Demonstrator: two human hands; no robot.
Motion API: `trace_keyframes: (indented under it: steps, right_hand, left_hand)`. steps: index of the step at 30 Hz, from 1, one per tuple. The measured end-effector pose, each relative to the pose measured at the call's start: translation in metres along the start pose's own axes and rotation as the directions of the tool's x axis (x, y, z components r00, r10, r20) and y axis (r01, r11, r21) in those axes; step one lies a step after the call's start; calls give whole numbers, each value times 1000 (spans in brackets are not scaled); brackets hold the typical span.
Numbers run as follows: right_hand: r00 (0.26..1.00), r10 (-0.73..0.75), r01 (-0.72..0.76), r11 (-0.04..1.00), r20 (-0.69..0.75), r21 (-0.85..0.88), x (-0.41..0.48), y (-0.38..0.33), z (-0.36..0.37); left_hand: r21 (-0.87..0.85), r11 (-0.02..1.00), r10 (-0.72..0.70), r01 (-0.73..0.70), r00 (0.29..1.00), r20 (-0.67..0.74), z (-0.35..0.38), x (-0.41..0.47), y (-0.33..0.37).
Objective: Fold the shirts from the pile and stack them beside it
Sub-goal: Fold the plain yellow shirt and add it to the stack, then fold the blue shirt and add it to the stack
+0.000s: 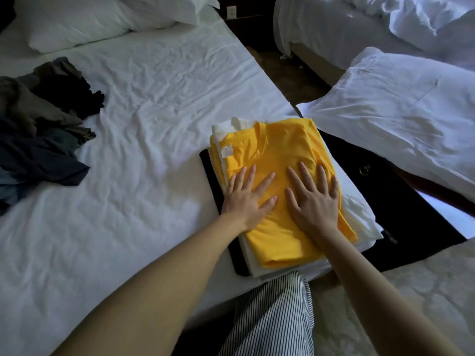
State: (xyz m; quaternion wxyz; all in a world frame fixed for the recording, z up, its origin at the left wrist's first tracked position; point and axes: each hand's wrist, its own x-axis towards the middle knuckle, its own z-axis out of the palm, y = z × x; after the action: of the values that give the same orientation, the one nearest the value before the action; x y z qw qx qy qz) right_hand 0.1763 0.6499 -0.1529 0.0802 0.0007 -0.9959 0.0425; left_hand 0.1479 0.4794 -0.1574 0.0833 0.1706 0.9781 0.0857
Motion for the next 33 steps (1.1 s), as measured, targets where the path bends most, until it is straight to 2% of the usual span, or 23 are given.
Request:
trace_keyframes:
  steps: [8, 11, 15, 18, 20, 22, 25, 28, 30, 33]
  right_hand:
    - [991, -16, 19, 999, -133, 25, 3, 0, 7]
    - [994, -10, 12, 1000, -107, 19, 0, -4, 5]
    - [999, 51, -51, 999, -13, -13, -6, -12, -3]
    - [997, 65, -65, 998, 34, 8, -13, -31, -12]
    - [997, -29, 24, 998, 73, 58, -22, -54, -17]
    - [984, -146, 134, 985, 105, 112, -29, -84, -17]
    - [955, -275, 251, 948, 112, 195, -32, -137, -16]
    - [900, -420, 369, 877, 119, 309, -33, -192, -15]
    - [840, -504, 412, 835, 203, 365, -33, -229, -9]
    - [760, -597, 486, 785, 257, 384, -29, -286, 8]
  left_hand:
    - [-34, 999, 33, -37, 993, -110, 2, -3, -2]
    - [-60, 996, 59, -66, 992, -113, -2, -23, 5]
    - [-37, 964, 254, -262, 957, -143, 24, -70, 13]
    - [-66, 873, 471, -483, 871, -140, 35, -98, 1]
    - [-132, 810, 562, -572, 821, -103, 26, -109, -13]
    - [-198, 782, 582, -590, 806, -105, 13, -117, -37]
    - [-316, 865, 350, -391, 919, -180, -5, -129, -92]
    - [-439, 893, -33, -94, 962, -272, -18, -151, -160]
    - [-490, 862, -288, 133, 923, -257, -21, -170, -209]
    - [-517, 773, -554, 368, 789, -266, -24, -204, -278]
